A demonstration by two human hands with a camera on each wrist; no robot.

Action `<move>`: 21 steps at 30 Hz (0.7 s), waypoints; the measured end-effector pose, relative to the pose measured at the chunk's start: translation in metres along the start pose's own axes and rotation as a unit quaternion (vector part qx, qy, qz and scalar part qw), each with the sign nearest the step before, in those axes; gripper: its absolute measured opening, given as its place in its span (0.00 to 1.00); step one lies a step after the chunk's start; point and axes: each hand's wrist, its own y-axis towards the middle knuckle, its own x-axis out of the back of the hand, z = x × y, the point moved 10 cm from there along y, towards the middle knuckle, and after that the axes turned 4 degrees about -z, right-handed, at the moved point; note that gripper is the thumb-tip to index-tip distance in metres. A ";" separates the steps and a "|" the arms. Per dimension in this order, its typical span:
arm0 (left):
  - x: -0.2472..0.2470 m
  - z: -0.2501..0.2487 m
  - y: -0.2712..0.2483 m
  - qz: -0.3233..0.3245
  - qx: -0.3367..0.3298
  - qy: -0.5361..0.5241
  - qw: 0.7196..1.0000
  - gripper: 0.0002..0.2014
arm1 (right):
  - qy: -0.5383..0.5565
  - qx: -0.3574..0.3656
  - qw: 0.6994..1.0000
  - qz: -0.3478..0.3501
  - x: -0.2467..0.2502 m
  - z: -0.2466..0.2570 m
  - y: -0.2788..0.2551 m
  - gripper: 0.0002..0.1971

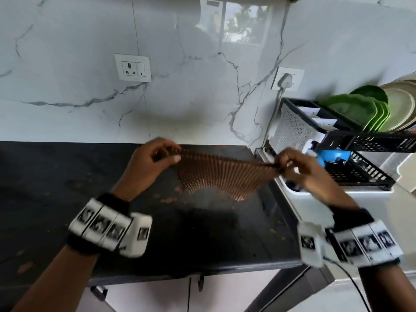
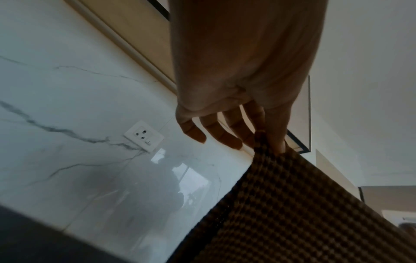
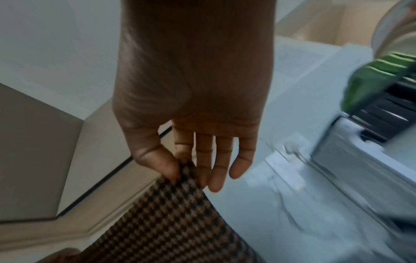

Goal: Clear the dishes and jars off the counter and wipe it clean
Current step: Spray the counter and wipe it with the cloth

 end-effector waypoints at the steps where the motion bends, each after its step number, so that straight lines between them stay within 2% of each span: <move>1: -0.003 0.003 -0.018 0.013 -0.008 0.001 1.000 0.06 | -0.032 0.006 0.999 0.023 -0.011 -0.009 -0.018 0.08; 3: -0.015 0.019 -0.058 0.052 -0.005 0.016 0.998 0.12 | -0.061 -0.011 0.995 0.081 -0.042 -0.036 -0.059 0.09; 5: -0.035 0.049 -0.100 0.109 0.031 0.036 0.993 0.17 | -0.026 -0.036 0.989 0.140 -0.078 -0.064 -0.097 0.09; 7: -0.052 0.081 -0.134 0.151 0.094 0.053 0.983 0.21 | -0.004 -0.071 0.983 0.167 -0.101 -0.093 -0.119 0.10; 9: -0.061 0.106 -0.149 0.160 0.148 0.040 0.975 0.26 | 0.006 -0.093 0.982 0.166 -0.111 -0.107 -0.120 0.08; 11: -0.062 0.120 -0.137 0.134 0.171 0.030 0.976 0.23 | 0.041 -0.102 0.985 0.132 -0.113 -0.116 -0.104 0.08; 13: -0.062 0.130 -0.107 0.072 0.177 0.023 0.981 0.12 | 0.063 -0.119 0.990 0.053 -0.104 -0.130 -0.074 0.15; 16: -0.056 0.153 -0.068 -0.033 0.209 0.087 0.973 0.14 | -0.030 -0.163 0.985 -0.040 -0.094 -0.155 -0.038 0.19; 18: -0.054 0.159 -0.062 -0.055 0.227 0.155 0.960 0.16 | -0.089 -0.190 0.977 -0.046 -0.100 -0.164 -0.038 0.14; 20: -0.056 0.149 -0.071 -0.056 0.212 0.157 0.963 0.13 | -0.118 -0.243 0.963 0.000 -0.117 -0.174 -0.059 0.04; 21: -0.057 0.143 -0.080 -0.056 0.202 0.139 0.968 0.09 | -0.141 -0.280 0.949 0.023 -0.124 -0.180 -0.075 0.10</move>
